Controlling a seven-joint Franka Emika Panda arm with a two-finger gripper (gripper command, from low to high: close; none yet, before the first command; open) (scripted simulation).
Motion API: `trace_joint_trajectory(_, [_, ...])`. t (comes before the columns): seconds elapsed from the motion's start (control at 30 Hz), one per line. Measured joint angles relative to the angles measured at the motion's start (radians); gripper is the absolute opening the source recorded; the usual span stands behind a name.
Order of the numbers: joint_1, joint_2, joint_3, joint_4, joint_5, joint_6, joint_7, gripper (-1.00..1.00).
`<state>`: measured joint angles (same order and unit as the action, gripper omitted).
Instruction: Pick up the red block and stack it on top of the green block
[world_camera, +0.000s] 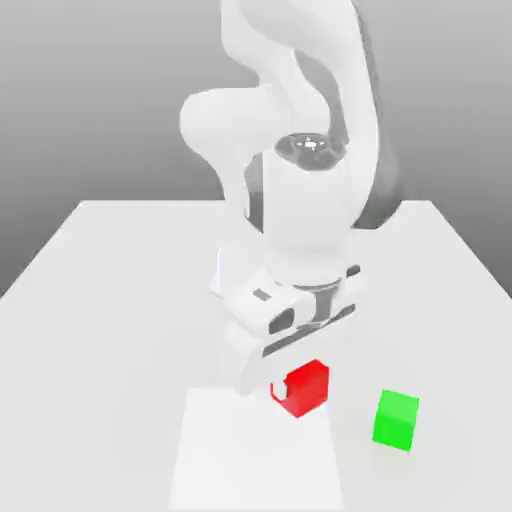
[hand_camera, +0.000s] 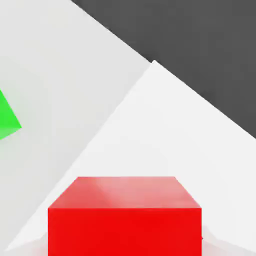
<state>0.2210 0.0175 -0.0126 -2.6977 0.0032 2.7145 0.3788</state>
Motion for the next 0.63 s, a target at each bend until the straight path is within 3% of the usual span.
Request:
trace_joint_trajectory(0.3, [0.170, -0.041, 0.073, 0.024, 0.002, -0.064, 0.398, -1.00])
trace_joint_trajectory(0.5, [0.202, 0.122, 0.055, 0.034, -0.022, 0.088, 0.473, -1.00])
trace_joint_trajectory(0.53, [0.202, 0.146, 0.053, 0.035, -0.025, 0.111, 0.477, 1.00])
trace_joint_trajectory(0.63, [0.202, 0.146, 0.053, 0.035, -0.025, 0.111, 0.477, 1.00])
